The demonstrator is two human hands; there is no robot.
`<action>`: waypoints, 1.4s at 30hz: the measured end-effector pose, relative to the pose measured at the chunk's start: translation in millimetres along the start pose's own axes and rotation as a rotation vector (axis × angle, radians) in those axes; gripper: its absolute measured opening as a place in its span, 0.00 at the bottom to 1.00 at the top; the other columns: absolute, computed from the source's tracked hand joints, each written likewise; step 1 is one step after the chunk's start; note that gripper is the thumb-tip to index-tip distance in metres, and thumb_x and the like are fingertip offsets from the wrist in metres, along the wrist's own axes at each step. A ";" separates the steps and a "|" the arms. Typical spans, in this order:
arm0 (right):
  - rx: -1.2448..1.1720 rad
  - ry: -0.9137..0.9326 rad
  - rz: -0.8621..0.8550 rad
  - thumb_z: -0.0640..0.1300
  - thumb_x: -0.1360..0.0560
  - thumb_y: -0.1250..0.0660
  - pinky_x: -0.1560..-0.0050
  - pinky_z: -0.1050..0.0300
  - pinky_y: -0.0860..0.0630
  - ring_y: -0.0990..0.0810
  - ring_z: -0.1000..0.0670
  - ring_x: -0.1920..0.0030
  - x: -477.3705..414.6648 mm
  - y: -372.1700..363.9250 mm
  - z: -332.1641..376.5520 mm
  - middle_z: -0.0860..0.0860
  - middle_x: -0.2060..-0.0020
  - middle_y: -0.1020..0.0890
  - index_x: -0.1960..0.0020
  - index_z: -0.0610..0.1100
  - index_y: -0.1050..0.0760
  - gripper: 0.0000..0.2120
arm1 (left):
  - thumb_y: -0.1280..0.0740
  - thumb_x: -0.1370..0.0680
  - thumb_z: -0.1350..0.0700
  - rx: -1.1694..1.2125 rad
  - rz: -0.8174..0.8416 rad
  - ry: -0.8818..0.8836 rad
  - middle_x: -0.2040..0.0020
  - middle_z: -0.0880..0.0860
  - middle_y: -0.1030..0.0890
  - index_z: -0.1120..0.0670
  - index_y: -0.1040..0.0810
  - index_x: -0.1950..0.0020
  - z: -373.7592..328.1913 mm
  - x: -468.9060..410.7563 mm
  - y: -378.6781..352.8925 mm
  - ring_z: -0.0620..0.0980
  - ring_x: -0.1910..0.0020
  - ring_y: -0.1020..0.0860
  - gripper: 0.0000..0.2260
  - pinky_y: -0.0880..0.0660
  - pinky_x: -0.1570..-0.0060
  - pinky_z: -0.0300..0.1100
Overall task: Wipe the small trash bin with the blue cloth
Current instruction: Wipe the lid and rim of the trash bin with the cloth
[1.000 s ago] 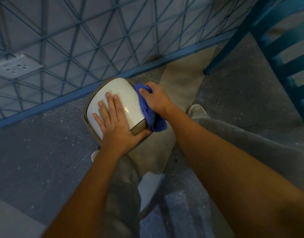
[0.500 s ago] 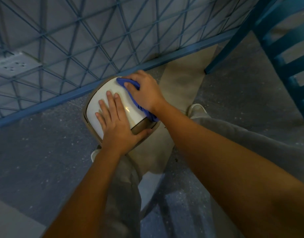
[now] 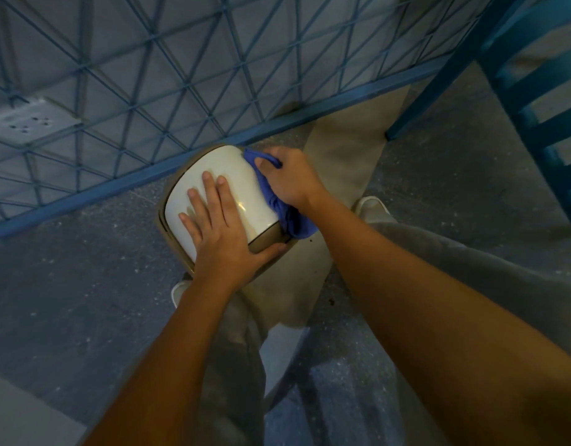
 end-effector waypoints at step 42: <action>0.432 -0.123 0.293 0.42 0.24 0.38 0.60 0.58 0.35 0.30 0.46 0.59 11.9 11.2 -38.3 0.41 0.62 0.27 0.59 0.36 0.25 0.10 | 0.43 0.39 0.26 0.083 0.018 0.045 0.25 0.54 0.67 0.49 0.66 0.26 1.4 -6.2 3.5 0.64 0.27 0.67 0.53 0.65 0.32 0.64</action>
Point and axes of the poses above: each hand's wrist, its own x-axis away from the middle knuckle, its own y-axis out of the back of the hand, z = x × y, the point moved 4 cm from there along -x, towards the middle knuckle
